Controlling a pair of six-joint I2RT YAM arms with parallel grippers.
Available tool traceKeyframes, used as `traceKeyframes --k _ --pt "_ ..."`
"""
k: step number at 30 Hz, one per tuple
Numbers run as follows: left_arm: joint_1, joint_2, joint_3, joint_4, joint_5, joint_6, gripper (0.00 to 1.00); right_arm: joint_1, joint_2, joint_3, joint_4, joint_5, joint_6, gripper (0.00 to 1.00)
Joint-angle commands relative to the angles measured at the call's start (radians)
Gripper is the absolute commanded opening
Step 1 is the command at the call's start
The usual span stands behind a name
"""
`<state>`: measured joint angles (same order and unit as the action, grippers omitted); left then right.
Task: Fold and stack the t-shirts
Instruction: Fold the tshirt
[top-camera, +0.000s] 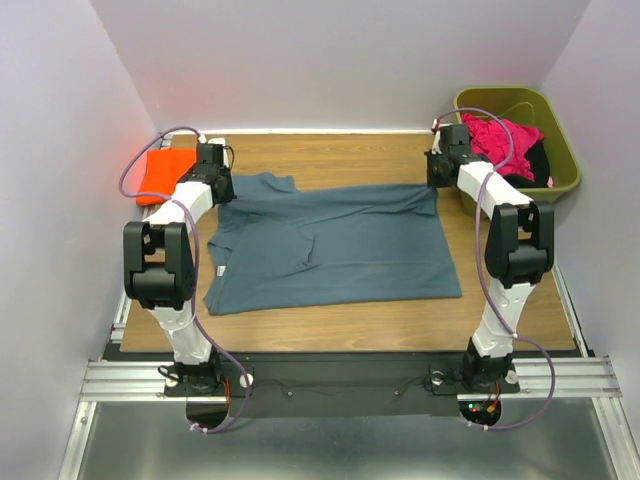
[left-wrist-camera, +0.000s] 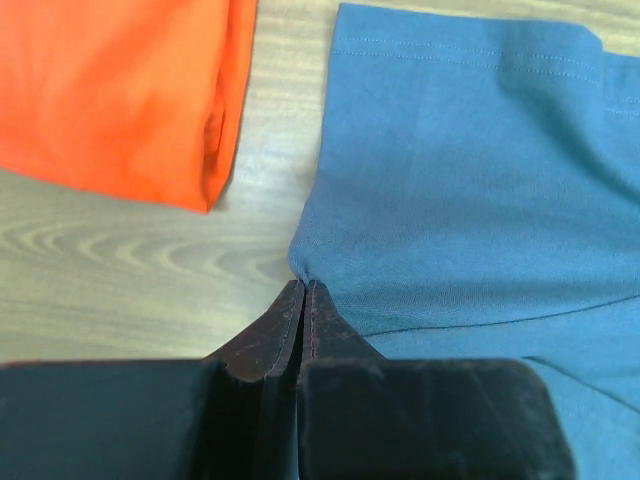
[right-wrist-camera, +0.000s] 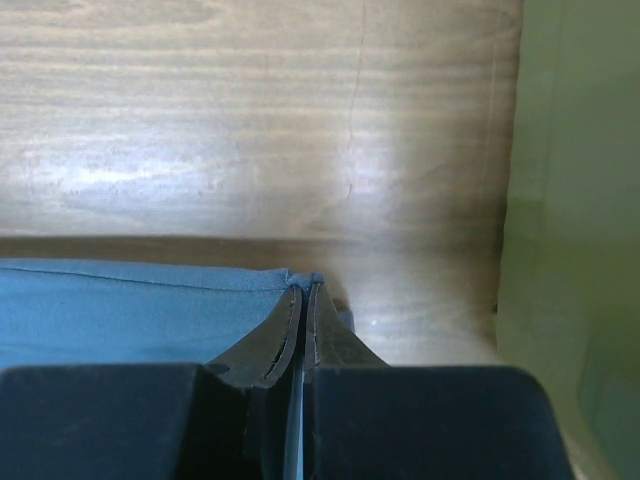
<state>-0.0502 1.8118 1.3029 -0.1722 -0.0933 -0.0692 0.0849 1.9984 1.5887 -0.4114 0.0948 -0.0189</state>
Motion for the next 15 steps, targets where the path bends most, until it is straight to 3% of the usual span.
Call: traceKeyframes --k 1,15 --pt "0.012 -0.071 -0.022 -0.033 -0.046 -0.026 0.0 -0.014 -0.085 -0.019 0.02 0.014 0.051 0.01" --pt "0.012 -0.164 -0.092 -0.124 -0.132 -0.119 0.0 -0.013 -0.236 -0.185 0.022 0.023 0.088 0.01"
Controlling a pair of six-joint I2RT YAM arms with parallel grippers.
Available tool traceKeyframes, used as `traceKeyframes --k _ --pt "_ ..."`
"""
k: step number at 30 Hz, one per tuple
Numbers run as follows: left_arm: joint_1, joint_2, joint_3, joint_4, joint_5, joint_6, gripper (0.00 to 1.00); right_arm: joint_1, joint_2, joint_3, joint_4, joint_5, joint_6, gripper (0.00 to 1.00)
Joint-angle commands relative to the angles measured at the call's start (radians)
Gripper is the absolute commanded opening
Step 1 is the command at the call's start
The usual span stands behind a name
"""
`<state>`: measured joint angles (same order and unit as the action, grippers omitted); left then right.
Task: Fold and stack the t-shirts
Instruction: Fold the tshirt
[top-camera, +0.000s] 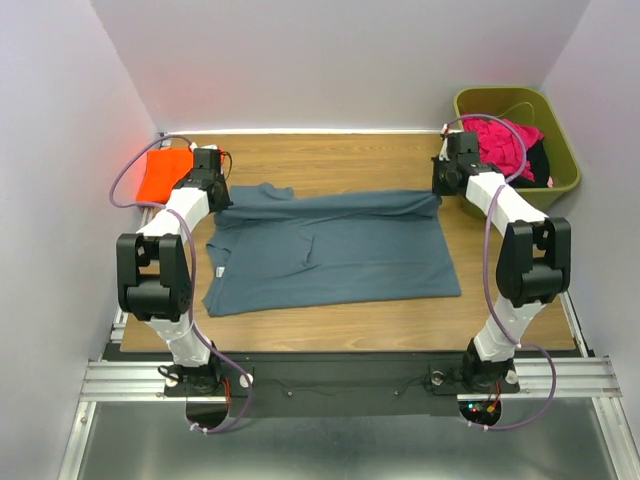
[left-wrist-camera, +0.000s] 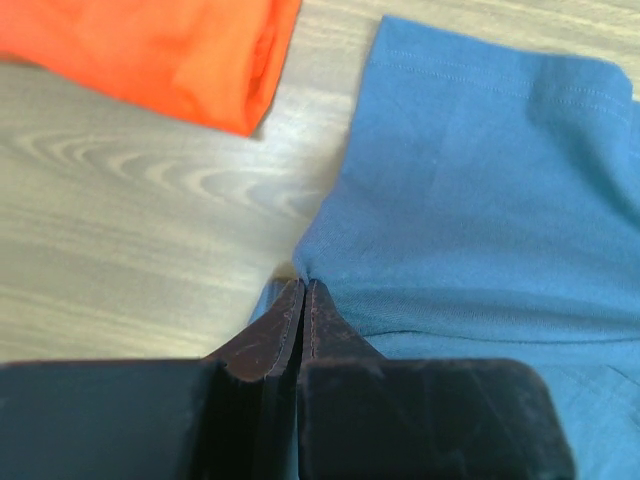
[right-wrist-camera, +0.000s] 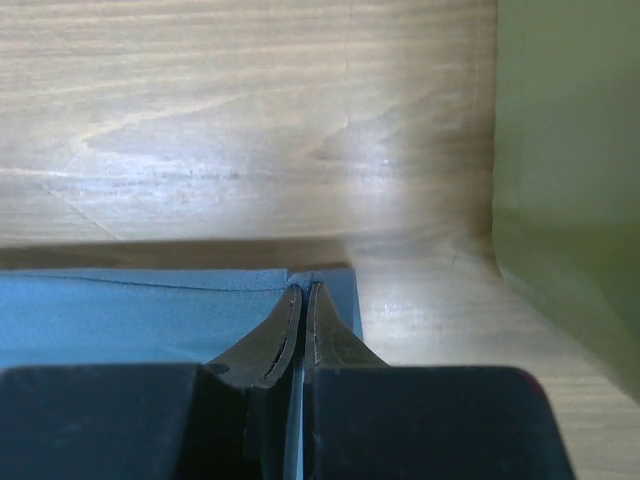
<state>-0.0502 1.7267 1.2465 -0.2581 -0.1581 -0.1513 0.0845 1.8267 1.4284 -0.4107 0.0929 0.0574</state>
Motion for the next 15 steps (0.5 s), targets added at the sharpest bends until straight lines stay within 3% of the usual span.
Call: traceKeyframes --k 1,15 --pt "0.012 -0.087 -0.042 -0.041 -0.064 -0.043 0.0 -0.012 -0.078 -0.043 0.02 0.027 0.015 0.01" --pt "0.012 -0.194 -0.185 -0.035 -0.052 -0.105 0.0 -0.012 -0.153 -0.169 0.02 0.018 0.091 0.01"
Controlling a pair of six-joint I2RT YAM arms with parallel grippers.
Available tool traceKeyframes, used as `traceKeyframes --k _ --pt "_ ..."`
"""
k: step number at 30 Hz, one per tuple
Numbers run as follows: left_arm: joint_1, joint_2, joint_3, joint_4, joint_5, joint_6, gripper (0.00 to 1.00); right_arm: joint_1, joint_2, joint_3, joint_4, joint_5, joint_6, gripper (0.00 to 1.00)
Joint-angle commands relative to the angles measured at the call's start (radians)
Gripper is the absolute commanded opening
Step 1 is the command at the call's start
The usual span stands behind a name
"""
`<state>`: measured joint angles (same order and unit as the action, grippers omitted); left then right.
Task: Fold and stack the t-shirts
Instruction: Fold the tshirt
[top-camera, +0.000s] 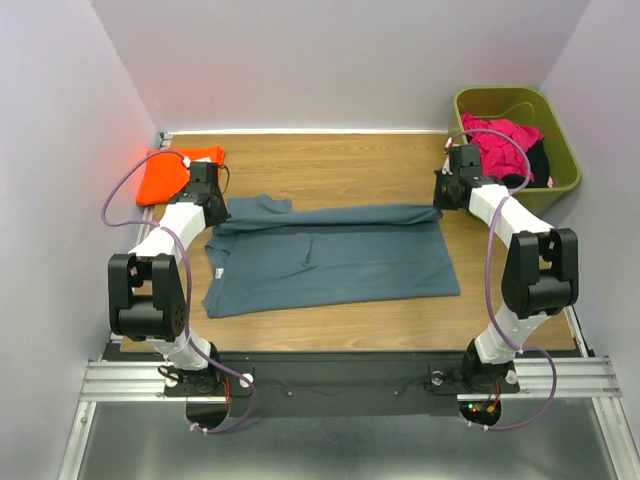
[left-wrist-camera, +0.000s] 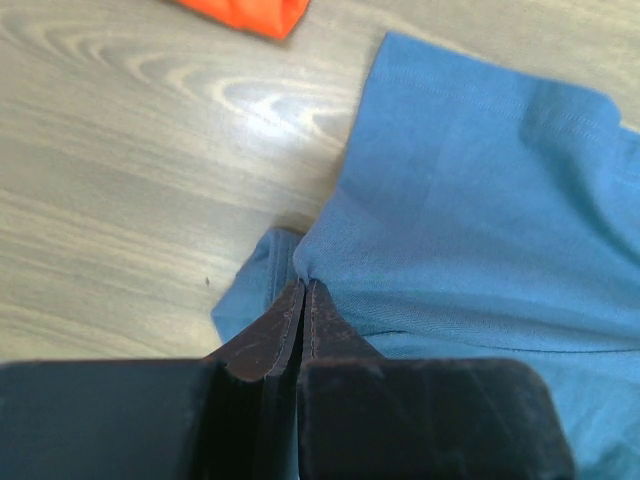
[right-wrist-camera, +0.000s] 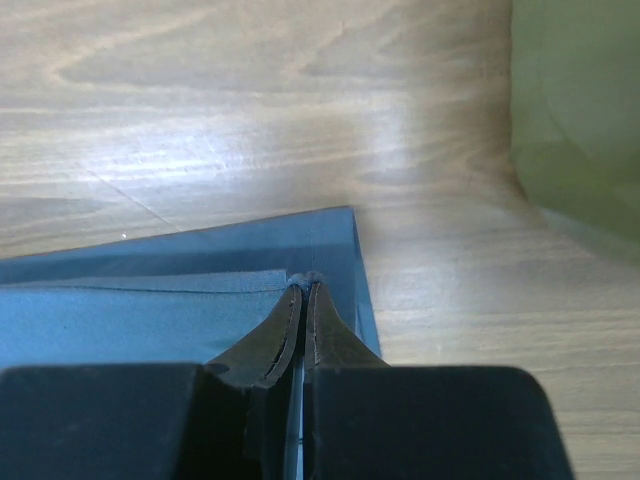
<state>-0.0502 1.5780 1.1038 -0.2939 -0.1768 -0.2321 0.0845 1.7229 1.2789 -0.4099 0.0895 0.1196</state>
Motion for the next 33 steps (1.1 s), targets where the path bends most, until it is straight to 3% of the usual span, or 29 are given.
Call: traceKeyframes --k 1,16,26,29,33 --pt "0.012 -0.042 -0.05 0.002 -0.033 -0.026 0.0 -0.012 -0.046 -0.032 0.02 0.026 0.037 0.01" --pt "0.012 0.0 -0.18 0.042 -0.052 -0.084 0.0 -0.014 0.007 -0.122 0.026 0.041 0.124 0.01" --pt "0.012 0.01 -0.182 0.042 -0.127 -0.088 0.0 -0.014 0.026 -0.138 0.026 0.059 0.109 0.01" --pt "0.012 0.016 -0.185 0.039 -0.125 -0.092 0.0 -0.012 0.021 -0.147 0.025 0.058 0.103 0.04" --pt "0.012 0.002 -0.2 0.039 -0.104 -0.108 0.09 -0.014 -0.008 -0.164 0.025 0.036 0.115 0.11"
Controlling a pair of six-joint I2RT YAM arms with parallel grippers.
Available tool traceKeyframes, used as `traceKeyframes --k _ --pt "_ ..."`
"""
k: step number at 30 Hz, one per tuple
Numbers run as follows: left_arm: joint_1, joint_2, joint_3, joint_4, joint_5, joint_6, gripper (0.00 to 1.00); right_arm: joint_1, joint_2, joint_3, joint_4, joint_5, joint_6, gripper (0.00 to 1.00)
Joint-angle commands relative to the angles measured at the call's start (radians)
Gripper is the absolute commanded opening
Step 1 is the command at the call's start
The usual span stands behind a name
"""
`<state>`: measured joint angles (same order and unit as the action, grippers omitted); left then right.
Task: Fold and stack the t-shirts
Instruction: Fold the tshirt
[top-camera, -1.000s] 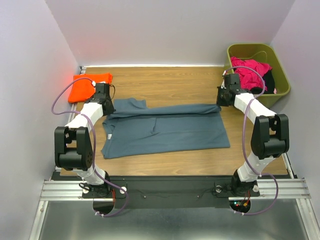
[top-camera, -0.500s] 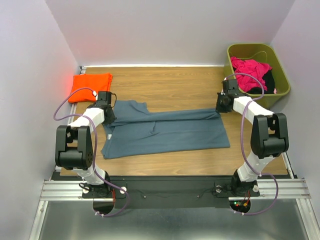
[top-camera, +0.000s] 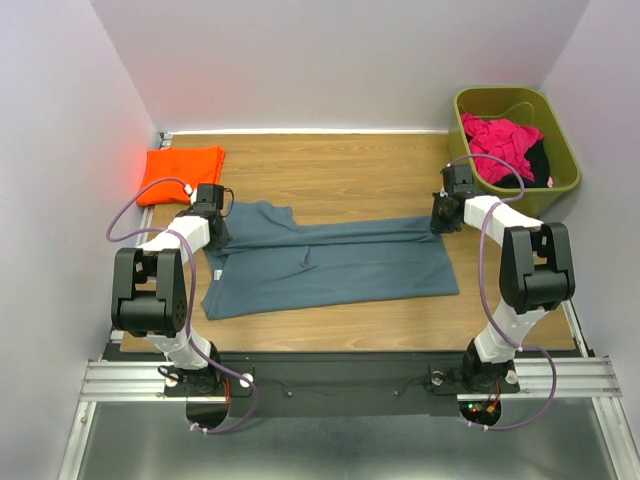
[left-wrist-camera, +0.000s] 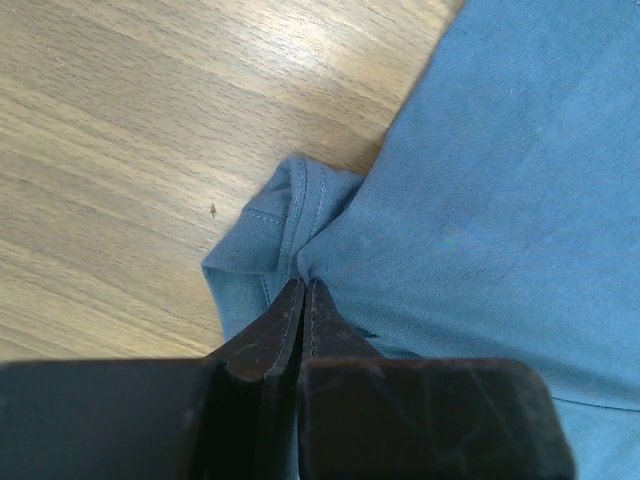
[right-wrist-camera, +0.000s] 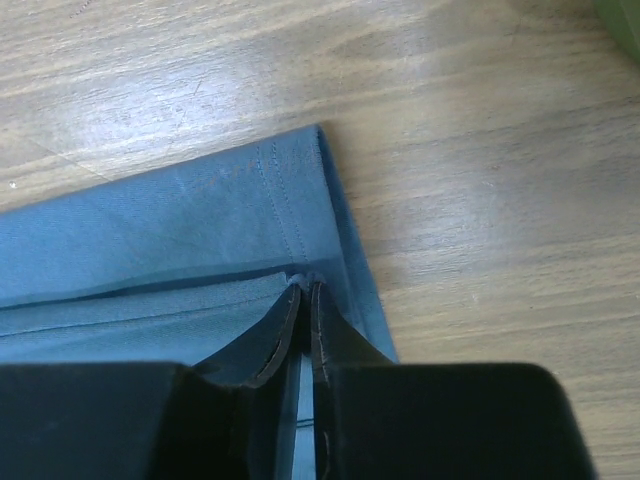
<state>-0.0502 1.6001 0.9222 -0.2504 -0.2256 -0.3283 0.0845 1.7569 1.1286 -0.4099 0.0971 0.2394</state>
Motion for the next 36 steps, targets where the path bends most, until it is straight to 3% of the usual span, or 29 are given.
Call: traceKeyframes --k 1,5,8,9,11,15,19,26,36 --pt "0.01 -0.034 -0.025 -0.004 -0.052 -0.012 0.09 -0.012 -0.048 -0.013 0.023 0.021 -0.002 0.12" --pt "0.01 -0.071 -0.025 -0.027 -0.043 -0.032 0.2 -0.014 -0.088 -0.02 0.022 -0.031 0.04 0.26" --pt "0.007 -0.13 -0.032 -0.044 -0.029 -0.066 0.53 -0.014 -0.122 -0.012 0.008 -0.06 0.077 0.38" --pt "0.006 -0.149 -0.031 -0.047 -0.018 -0.069 0.72 -0.011 -0.131 -0.007 0.006 -0.091 0.087 0.41" --pt "0.004 -0.213 -0.02 -0.05 -0.02 -0.066 0.87 -0.009 -0.158 0.016 0.006 -0.173 0.092 0.5" --pt "0.004 -0.259 0.044 -0.011 -0.024 -0.011 0.88 0.027 -0.16 0.094 0.008 -0.284 0.072 0.54" --pt "0.004 -0.155 0.115 0.026 0.011 0.038 0.87 0.106 -0.085 0.197 0.028 -0.367 0.066 0.54" --pt "0.006 0.066 0.234 0.065 0.014 0.08 0.8 0.28 0.171 0.453 0.074 -0.471 0.098 0.54" --pt "0.007 0.276 0.389 0.069 0.005 0.123 0.7 0.397 0.564 0.867 0.085 -0.523 0.23 0.52"
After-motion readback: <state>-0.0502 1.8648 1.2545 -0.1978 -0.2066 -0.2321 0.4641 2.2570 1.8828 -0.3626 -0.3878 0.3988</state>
